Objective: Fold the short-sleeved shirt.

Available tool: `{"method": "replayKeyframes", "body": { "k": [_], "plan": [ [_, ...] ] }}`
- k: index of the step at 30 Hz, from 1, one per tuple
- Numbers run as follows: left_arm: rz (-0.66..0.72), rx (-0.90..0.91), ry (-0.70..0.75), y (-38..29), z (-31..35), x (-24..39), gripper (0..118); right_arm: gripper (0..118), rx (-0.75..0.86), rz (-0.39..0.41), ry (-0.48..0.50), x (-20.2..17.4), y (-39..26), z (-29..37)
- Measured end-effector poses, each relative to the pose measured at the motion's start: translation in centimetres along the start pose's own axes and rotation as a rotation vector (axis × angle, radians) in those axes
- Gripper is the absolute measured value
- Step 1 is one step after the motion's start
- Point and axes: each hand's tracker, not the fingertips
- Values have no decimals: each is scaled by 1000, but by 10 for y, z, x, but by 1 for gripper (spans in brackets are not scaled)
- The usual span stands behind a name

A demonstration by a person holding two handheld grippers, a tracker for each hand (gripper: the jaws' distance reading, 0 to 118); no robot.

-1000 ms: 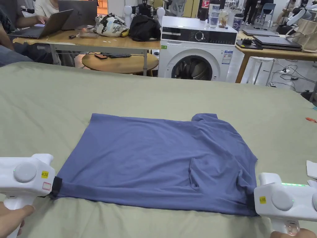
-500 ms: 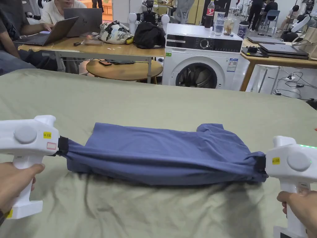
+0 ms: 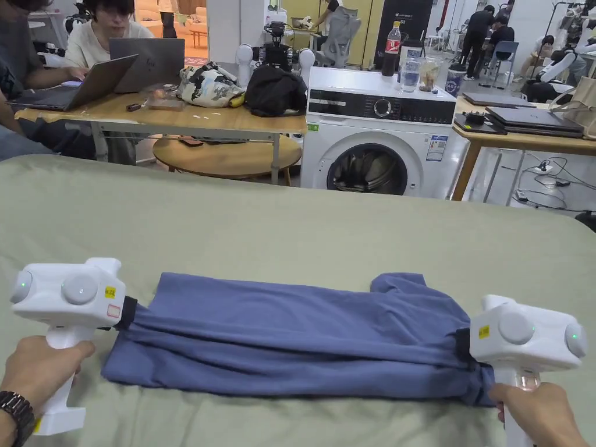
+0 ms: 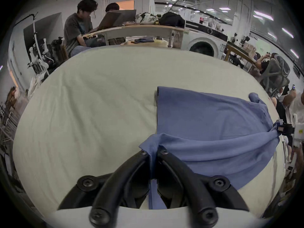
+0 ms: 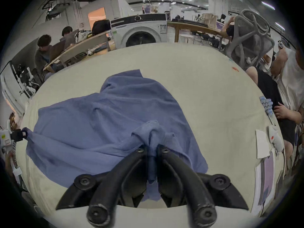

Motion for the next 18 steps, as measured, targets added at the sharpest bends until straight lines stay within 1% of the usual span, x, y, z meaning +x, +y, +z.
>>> {"method": "replayKeyframes", "body": {
  "k": [1, 2, 3, 4, 5, 6, 8, 10, 13, 14, 15, 16, 17, 18],
  "plan": [
    [9, -6, 6, 0, -2, 0, 0, 9, 8, 3, 6, 1, -1, -3],
    [9, -9, 7, -1, -4, 0, 0, 14, 14, 7, 8, 1, -1, -5],
    [14, -7, 5, -3, -5, 0, 4, 22, 21, 11, 2, 0, -2, -7],
    [19, -10, 4, -3, -5, 0, 14, 30, 45, 21, -8, -1, -3, -7],
    [24, -14, 9, -3, -1, 1, 28, 41, 89, 31, -30, -1, -4, -2],
    [31, -9, 9, -5, 2, 2, 37, 52, 125, 32, -42, -2, -5, 3],
    [37, 36, -20, -9, 17, 4, 41, 53, 196, 18, -25, -1, -9, 11],
    [32, 93, -51, -12, 33, 9, 43, 53, 266, 28, -36, -5, -16, 26],
    [13, 184, -91, -26, 56, 20, 43, 53, 352, 31, -45, -16, -35, 48],
    [22, 218, -97, -32, 64, 25, 43, 51, 377, 32, -44, -22, -43, 57],
    [14, 242, -113, -40, 72, 30, 43, 37, 399, 39, -45, -29, -52, 66],
    [6, 271, -117, -47, 79, 34, 40, 18, 416, 47, -50, -32, -58, 70],
    [1, 297, -96, -53, 82, 38, 26, 2, 418, 55, -54, -35, -64, 73],
    [-14, 307, -89, -60, 87, 43, 0, 0, 421, 58, -57, -38, -69, 77]
  ]
}}
